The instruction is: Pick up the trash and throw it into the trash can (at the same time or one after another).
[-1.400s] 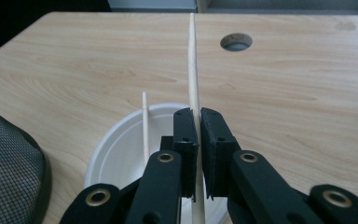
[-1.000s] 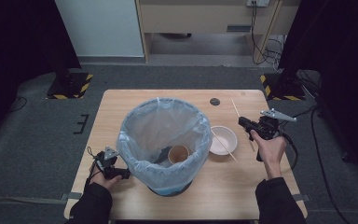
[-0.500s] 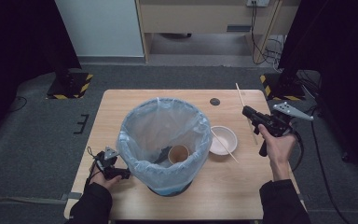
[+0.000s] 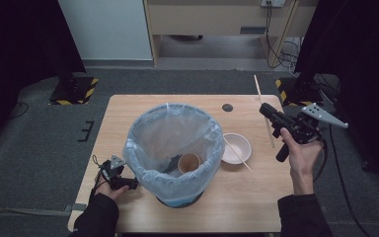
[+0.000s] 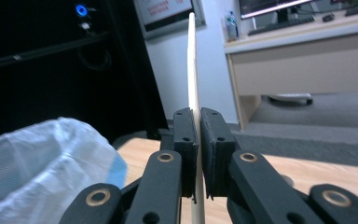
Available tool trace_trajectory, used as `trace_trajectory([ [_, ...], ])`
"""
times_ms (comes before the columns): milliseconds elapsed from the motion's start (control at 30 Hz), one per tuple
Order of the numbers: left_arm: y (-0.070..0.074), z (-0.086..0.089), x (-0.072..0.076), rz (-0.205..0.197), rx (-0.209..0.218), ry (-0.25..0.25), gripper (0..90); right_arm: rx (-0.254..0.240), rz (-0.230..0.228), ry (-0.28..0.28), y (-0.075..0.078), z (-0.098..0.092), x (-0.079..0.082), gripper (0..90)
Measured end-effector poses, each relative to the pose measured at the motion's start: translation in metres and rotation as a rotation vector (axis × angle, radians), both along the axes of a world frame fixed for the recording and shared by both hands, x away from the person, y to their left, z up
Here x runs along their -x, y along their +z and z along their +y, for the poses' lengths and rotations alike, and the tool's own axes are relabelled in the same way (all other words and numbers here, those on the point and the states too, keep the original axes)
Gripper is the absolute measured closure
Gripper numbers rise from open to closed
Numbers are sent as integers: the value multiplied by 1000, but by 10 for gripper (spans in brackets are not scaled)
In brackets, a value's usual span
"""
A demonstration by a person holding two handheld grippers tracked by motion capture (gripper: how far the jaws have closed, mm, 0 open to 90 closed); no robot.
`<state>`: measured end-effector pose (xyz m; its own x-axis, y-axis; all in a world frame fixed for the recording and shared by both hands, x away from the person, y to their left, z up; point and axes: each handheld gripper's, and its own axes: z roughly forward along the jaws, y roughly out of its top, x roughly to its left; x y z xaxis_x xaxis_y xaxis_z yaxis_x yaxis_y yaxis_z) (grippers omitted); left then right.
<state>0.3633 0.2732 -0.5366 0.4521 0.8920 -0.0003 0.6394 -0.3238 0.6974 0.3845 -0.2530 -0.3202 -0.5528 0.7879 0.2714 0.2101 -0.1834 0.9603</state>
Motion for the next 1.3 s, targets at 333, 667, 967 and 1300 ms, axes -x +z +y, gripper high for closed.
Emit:
trace_trajectory([
  [333,0,0,0,0,2,1,0,-22,-89,41,24,8,15,858],
  [667,0,0,0,0,2,1,0,-45,-156,81,43,19,27,858],
  [967,0,0,0,0,2,2,0,-65,-200,130,56,36,34,858],
  [1300,0,0,0,0,2,1,0,-67,-225,185,70,60,36,858],
])
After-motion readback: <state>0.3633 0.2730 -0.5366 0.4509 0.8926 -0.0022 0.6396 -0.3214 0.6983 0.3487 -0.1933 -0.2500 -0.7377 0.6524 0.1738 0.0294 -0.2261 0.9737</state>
